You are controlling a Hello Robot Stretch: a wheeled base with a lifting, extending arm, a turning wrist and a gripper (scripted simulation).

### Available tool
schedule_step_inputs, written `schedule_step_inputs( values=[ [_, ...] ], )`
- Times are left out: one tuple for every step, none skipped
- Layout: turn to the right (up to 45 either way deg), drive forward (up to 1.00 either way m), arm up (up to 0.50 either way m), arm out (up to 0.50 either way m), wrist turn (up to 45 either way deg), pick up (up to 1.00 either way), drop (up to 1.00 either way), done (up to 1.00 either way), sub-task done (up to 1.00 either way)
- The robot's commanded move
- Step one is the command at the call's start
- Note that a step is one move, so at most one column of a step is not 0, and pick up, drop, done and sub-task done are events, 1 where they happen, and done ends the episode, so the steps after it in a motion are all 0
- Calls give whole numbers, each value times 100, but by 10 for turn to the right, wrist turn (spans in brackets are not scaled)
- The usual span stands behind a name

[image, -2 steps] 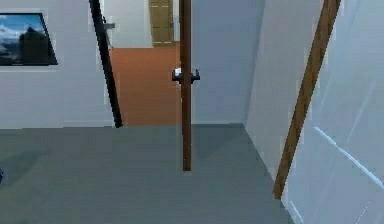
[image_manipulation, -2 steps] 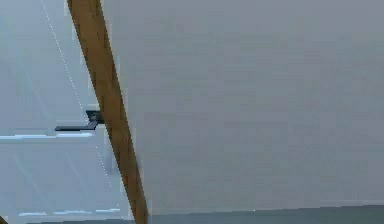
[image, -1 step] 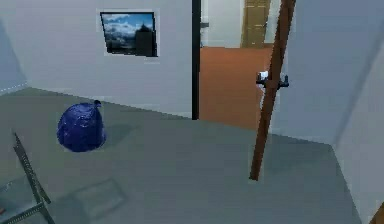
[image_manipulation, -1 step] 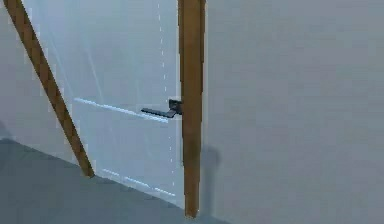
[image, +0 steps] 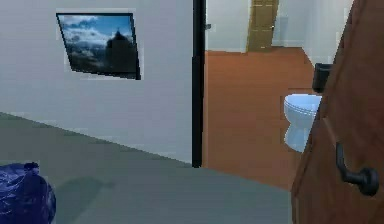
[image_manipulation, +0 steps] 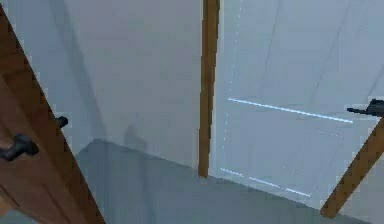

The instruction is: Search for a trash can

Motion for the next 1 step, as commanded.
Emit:
schedule_step_inputs(
  values=[
    [0,55,0,0,0,0,0,0,0]
  ],
)
